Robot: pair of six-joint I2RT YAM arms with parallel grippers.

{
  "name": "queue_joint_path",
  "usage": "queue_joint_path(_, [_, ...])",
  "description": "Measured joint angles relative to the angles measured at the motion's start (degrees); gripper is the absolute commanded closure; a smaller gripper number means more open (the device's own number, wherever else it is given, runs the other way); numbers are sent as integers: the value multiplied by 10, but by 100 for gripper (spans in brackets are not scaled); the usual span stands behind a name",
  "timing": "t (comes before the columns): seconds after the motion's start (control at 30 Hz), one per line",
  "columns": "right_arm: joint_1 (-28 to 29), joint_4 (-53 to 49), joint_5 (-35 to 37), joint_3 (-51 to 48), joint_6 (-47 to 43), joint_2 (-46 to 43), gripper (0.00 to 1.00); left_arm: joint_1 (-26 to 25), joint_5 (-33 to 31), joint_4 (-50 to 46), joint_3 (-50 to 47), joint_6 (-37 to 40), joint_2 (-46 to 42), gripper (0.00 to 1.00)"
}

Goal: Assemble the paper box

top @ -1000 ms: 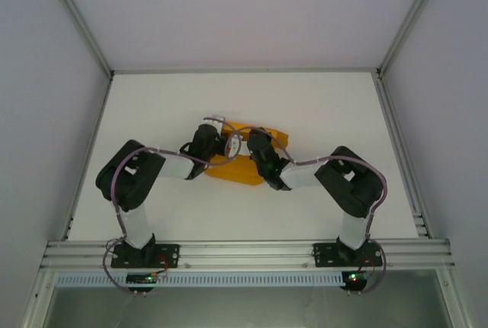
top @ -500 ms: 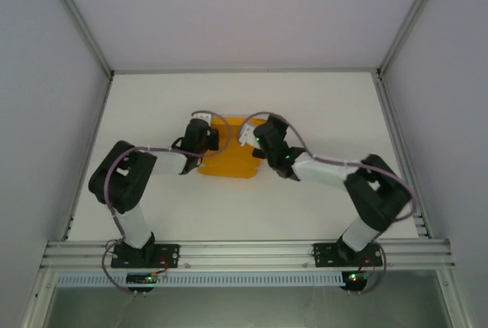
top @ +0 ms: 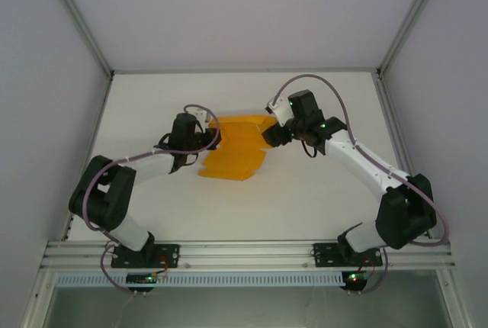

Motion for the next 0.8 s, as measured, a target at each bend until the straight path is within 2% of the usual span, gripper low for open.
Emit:
queue_joint_path(0.1, [-1,-13,-37,0,12,3,67,4,11,-7,0,-8,-9,100])
queue_joint_path(0.17, [-1,-13,-54,0,17,3,77,6,10,-11,0,-8,-10,100])
queue_joint_path(0.37, [1,-3,-73,0,35,3,95,6,-30,-77,21,-9,-10,97])
queue_joint_path(0.47, [13,18,-70,-6,45,2,100,4,-69,-112,48,-15,-8,97])
queue_joint_path(0.67, [57,39,-19,-14,65,2,100,-17,-162,-178,87,-38,8,98])
queue_joint_path(0.8, [67,42,2,-17,72,2,100,-41,-228,-217,114,-55,23,98])
